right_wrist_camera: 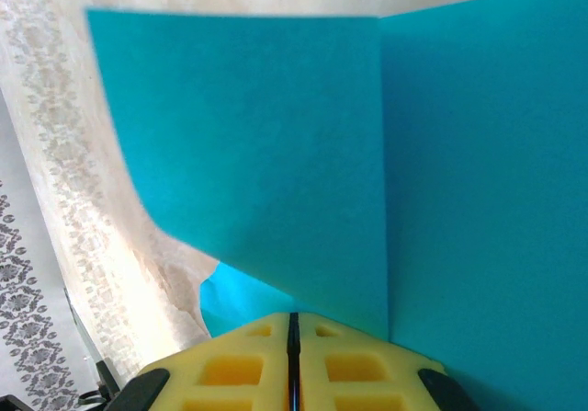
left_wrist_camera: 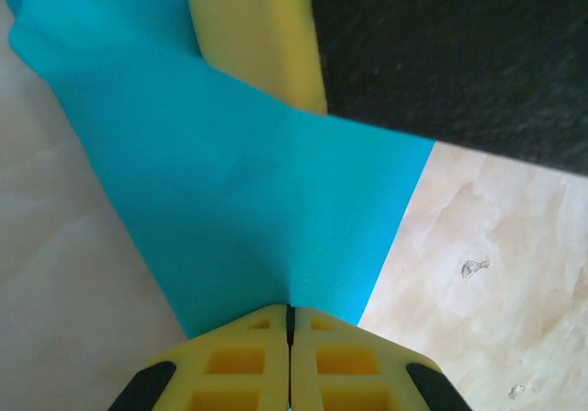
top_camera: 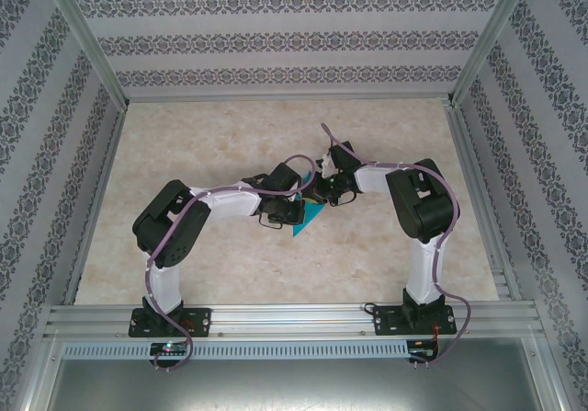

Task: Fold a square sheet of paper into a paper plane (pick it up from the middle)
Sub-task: Fourth fold the wing at the center of the table.

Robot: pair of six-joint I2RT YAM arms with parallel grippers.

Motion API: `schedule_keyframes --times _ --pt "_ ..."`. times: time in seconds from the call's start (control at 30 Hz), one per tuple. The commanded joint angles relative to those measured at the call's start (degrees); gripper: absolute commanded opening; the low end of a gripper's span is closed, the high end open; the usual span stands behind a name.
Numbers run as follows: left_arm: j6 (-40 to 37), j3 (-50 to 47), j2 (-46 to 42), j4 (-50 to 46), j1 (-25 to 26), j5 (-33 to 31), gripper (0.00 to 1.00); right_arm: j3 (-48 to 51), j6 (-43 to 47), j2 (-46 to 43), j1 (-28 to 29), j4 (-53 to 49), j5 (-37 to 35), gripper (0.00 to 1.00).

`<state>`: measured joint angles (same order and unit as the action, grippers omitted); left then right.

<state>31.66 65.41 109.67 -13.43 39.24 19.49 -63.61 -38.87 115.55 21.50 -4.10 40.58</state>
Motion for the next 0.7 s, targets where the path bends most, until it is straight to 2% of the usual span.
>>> schedule_keyframes --times 0.0,0.67 --pt "-2.51 -0.34 0.79 -0.76 -1.23 -3.96 0.07 0.28 0.33 1.43 -0.44 -4.29 -2.59 0.10" --pt "-7.20 -12.65 0.39 0.25 -1.98 -0.08 0.04 -10.30 1.50 4.53 -4.02 -9.91 -6.99 0.12"
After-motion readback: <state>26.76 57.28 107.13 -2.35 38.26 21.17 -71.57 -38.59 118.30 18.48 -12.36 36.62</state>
